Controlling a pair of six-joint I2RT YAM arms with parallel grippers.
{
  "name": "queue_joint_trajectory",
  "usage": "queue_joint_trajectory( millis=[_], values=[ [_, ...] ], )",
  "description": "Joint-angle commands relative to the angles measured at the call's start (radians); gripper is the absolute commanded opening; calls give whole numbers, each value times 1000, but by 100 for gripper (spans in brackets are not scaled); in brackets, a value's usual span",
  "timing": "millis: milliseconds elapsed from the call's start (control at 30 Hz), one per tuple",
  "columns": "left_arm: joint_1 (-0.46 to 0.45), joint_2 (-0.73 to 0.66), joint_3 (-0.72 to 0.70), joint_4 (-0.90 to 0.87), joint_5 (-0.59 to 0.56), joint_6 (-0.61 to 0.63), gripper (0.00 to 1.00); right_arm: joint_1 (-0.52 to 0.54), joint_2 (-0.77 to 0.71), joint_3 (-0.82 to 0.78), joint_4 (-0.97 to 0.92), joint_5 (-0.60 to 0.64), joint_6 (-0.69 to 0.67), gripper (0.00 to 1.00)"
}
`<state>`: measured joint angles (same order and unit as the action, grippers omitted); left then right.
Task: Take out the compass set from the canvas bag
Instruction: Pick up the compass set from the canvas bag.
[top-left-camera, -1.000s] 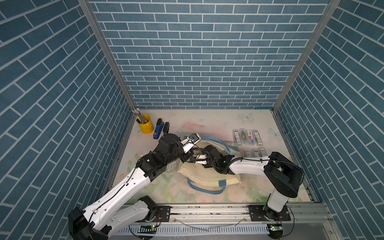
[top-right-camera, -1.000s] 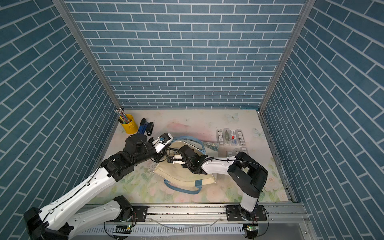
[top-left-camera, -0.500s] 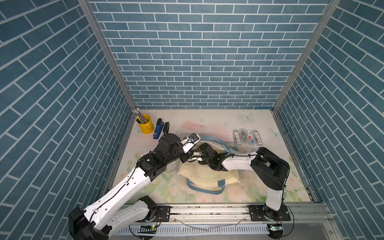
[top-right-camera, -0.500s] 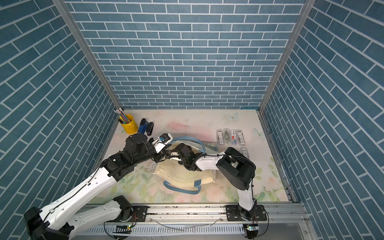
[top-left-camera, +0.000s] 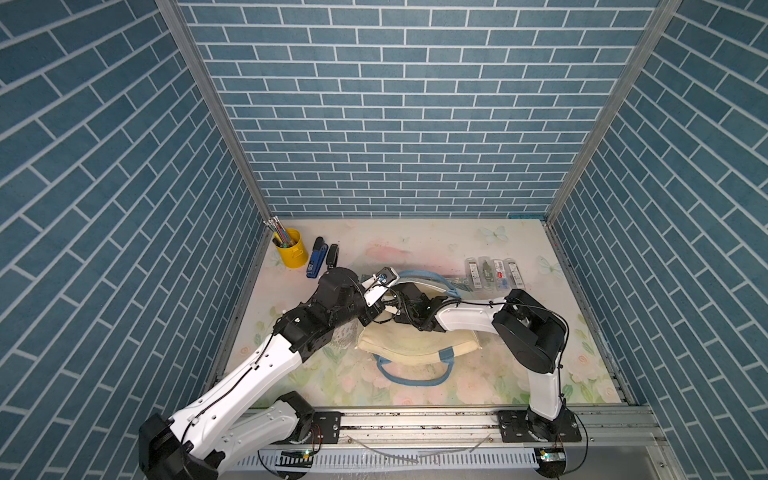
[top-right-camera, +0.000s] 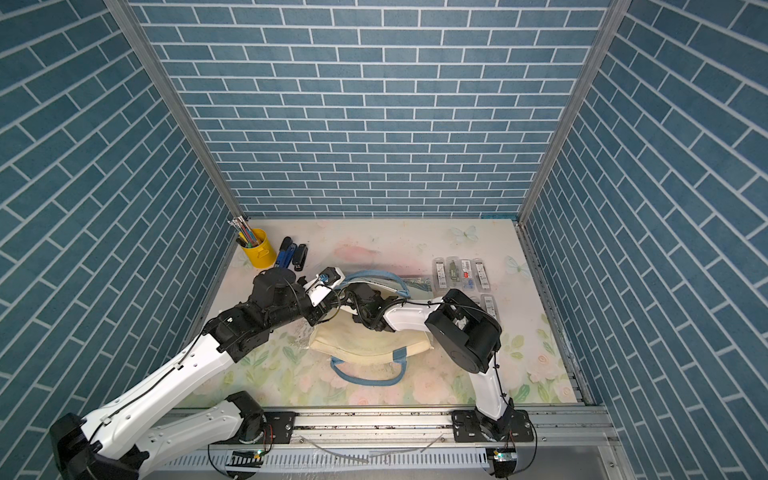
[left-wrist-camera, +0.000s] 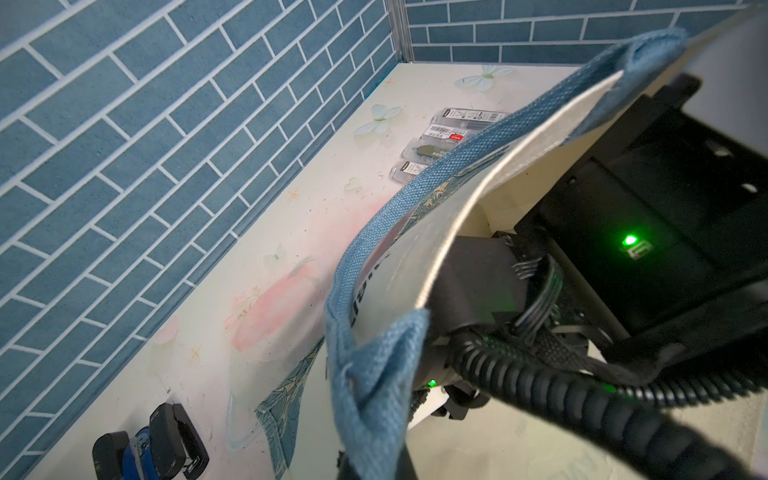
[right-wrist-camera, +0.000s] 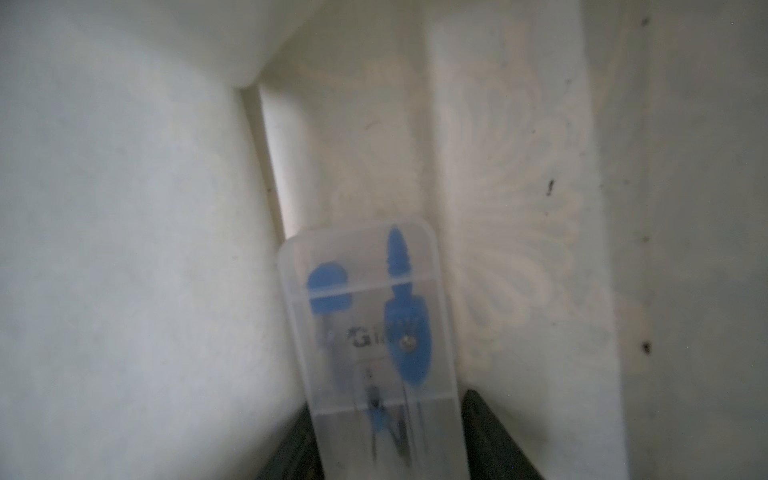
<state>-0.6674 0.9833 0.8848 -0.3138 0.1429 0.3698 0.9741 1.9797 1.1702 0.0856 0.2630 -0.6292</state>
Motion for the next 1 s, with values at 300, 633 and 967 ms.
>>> queue_joint_trajectory(
  millis=[300,633,967],
  values=[
    [-22,-39,-9,109,-6,-15,0,-15,-161,-128,-31,-27,37,40],
    [-22,-28,2,114,-58,-38,0,-8,-453,-364,52,-204,37,36],
    [-23,-2,24,102,-135,-88,0,43,-830,-327,-87,-317,103,32]
  ],
)
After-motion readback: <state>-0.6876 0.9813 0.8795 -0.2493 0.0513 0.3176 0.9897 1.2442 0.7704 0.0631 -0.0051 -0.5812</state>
